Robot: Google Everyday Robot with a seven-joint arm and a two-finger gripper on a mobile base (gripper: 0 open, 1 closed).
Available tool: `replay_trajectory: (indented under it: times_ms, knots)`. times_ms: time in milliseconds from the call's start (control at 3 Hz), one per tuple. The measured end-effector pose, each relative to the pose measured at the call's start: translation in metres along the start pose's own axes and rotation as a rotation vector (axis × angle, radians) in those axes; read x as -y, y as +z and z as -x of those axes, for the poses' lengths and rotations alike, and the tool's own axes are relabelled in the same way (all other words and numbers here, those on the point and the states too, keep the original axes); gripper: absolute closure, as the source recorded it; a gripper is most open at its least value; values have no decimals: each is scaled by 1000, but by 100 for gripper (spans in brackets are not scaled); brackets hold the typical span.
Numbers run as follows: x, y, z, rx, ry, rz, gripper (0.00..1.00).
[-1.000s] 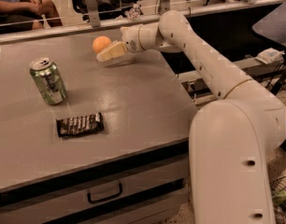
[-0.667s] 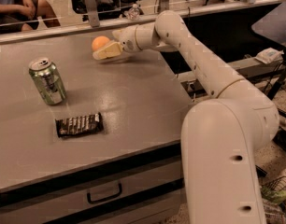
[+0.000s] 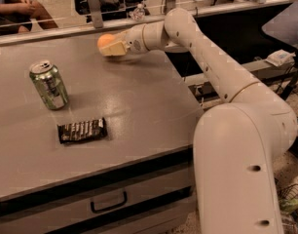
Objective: Move orange near green can
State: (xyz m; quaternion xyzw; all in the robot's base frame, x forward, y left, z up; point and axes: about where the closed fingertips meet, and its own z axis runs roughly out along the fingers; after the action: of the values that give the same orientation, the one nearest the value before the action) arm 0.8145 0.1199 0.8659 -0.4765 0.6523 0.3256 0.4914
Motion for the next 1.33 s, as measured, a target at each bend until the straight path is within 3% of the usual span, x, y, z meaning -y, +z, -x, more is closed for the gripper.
replay_trajectory:
  times_ms: [333, 1000, 1333]
  knots:
    - [-19, -23, 18, 9, -12, 36, 96]
    - [-31, -25, 21, 8, -16, 70, 100]
    - [-57, -30, 24, 28, -13, 149, 100]
